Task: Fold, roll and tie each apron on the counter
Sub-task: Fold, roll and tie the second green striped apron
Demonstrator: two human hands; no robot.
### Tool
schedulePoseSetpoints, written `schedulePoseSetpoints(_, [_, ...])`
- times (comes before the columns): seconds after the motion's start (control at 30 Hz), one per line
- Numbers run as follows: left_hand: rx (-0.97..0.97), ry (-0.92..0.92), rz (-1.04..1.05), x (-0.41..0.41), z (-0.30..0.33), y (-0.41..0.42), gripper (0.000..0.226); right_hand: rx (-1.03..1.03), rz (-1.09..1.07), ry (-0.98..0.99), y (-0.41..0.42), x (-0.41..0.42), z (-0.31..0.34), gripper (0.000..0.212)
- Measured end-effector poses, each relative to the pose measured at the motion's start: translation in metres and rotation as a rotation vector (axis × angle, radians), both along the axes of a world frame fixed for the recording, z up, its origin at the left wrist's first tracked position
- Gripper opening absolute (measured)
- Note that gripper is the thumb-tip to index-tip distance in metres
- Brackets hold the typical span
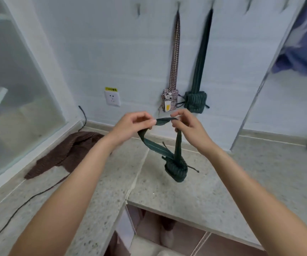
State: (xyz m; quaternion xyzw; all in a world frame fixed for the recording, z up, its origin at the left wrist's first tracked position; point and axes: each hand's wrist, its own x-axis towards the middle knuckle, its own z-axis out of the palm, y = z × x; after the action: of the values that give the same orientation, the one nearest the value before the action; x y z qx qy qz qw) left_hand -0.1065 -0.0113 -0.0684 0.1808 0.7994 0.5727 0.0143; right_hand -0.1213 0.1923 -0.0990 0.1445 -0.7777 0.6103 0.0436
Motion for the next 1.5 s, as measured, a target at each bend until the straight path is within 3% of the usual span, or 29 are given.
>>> schedulePoseSetpoints(0.1, [0.067, -0.046, -0.157, -0.045, 0.016, 0.025, 0.034, 0.008, -0.029, 0.058, 0.019, -0.029, 0.01, 0.009])
schedulePoseSetpoints(0.2, [0.144, -0.045, -0.193, -0.085, 0.031, 0.045, 0.025, -0.026, 0.044, -0.027, 0.041, -0.05, 0.022, 0.007])
schedulePoseSetpoints(0.27, [0.177, -0.053, -0.246, -0.115, 0.039, 0.058, 0.02, -0.174, 0.174, -0.14, 0.057, -0.062, 0.033, 0.006])
schedulePoseSetpoints(0.33, [0.218, -0.089, -0.389, -0.141, 0.046, 0.067, 0.014, -0.266, 0.241, -0.183, 0.069, -0.071, 0.044, 0.004])
schedulePoseSetpoints(0.47, [0.222, -0.176, -0.694, -0.186, 0.067, 0.079, 0.03, -0.185, 0.132, -0.09, 0.087, -0.083, 0.062, 0.004])
schedulePoseSetpoints(0.6, [-0.127, 0.175, -0.499, -0.217, 0.088, 0.114, 0.025, -0.1, -0.008, -0.017, 0.105, -0.09, 0.079, 0.007])
schedulePoseSetpoints(0.83, [-0.215, 0.771, -0.149, -0.247, 0.107, 0.179, 0.015, -0.066, -0.195, 0.059, 0.146, -0.113, 0.12, 0.015])
schedulePoseSetpoints(0.93, [-0.265, 1.022, -0.132, -0.249, 0.108, 0.195, 0.021, 0.284, -0.537, 0.3, 0.16, -0.128, 0.124, 0.016])
schedulePoseSetpoints(1.03, [-0.204, 0.829, -0.204, -0.246, 0.118, 0.221, 0.025, 0.669, -0.835, 0.602, 0.177, -0.145, 0.131, 0.018])
schedulePoseSetpoints(1.1, [-0.072, 0.616, -0.247, -0.247, 0.13, 0.235, 0.023, 0.697, -0.81, 0.608, 0.185, -0.157, 0.139, 0.02])
schedulePoseSetpoints(1.23, [0.132, 0.392, -0.232, -0.259, 0.152, 0.248, 0.019, 0.007, -0.415, 0.326, 0.199, -0.176, 0.168, 0.021])
schedulePoseSetpoints(1.27, [0.14, 0.389, -0.22, -0.262, 0.157, 0.249, 0.017, -0.049, -0.385, 0.326, 0.205, -0.182, 0.175, 0.018])
schedulePoseSetpoints(1.4, [0.076, 0.577, -0.013, -0.278, 0.164, 0.257, 0.015, 0.197, -0.516, 0.494, 0.214, -0.207, 0.187, 0.008])
schedulePoseSetpoints(1.5, [0.038, 0.71, 0.174, -0.283, 0.169, 0.261, 0.014, 0.26, -0.615, 0.641, 0.207, -0.22, 0.193, 0.008])
